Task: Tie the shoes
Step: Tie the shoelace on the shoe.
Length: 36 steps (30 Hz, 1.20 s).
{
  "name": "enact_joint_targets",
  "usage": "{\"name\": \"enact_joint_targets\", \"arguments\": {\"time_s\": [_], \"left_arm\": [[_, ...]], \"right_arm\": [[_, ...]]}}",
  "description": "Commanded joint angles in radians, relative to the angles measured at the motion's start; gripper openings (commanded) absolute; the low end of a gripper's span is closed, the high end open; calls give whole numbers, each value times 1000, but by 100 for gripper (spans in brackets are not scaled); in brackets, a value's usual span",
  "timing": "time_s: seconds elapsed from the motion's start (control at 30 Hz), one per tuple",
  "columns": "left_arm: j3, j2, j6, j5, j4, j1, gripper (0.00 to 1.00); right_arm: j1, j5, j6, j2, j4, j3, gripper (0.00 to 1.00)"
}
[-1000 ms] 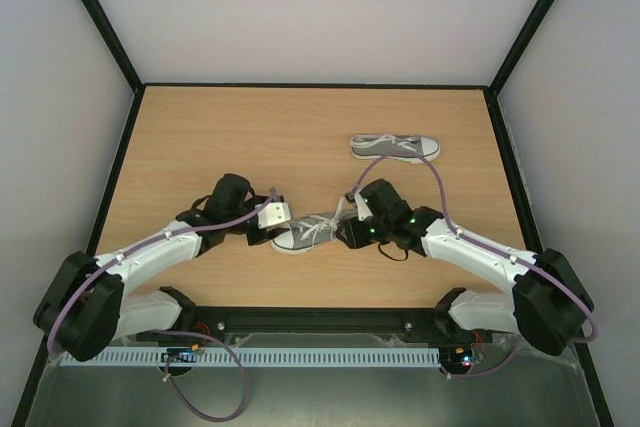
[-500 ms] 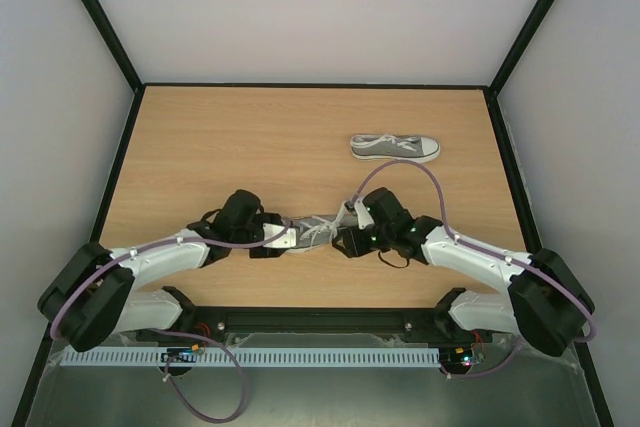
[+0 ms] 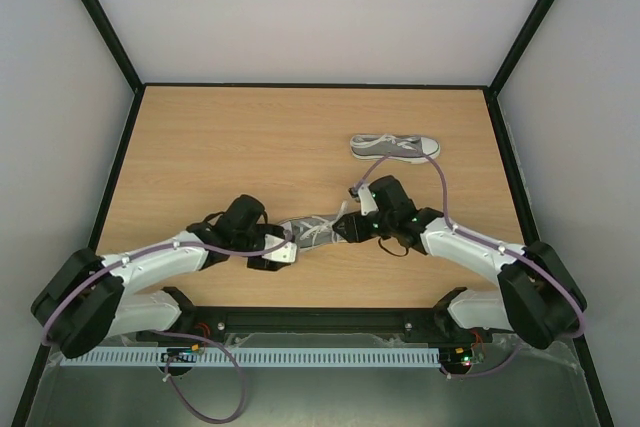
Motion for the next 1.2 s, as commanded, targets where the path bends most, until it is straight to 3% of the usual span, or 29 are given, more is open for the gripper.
{"name": "enact_joint_targets", "arguments": {"time_s": [0.0,0.1,0.23,0.37,0.47,0.6,0.73,0.87,1.17], "left_arm": [[95,-36,-57,79,-89,-3,58],[151,-37,-142,51,-107,22,58],[201,-12,-312,73,-52,140,57],[176,24,-416,-20,102,192,46],[95,56,-333,-155,270,192,32],[-57,83,-21,-193,531,190,29],[-44,115,28,-131,477,179,32],[-107,109,181,-104,455,99,34],[-113,63,158,-78,378,61,34]], "right_arm": [[-25,-47,-21,7,-23,85,52],[-40,-26,-10,-25,-103,108,53],[-46,-2,88,-108,-167,73,51],[-46,64,264,-182,-202,-1,40],[-46,111,356,-204,-212,-82,33],[-45,107,380,-158,-217,-104,30],[-46,157,358,-96,-176,-89,29],[-45,176,313,2,-130,-37,29],[-47,154,198,96,-78,22,32]]}}
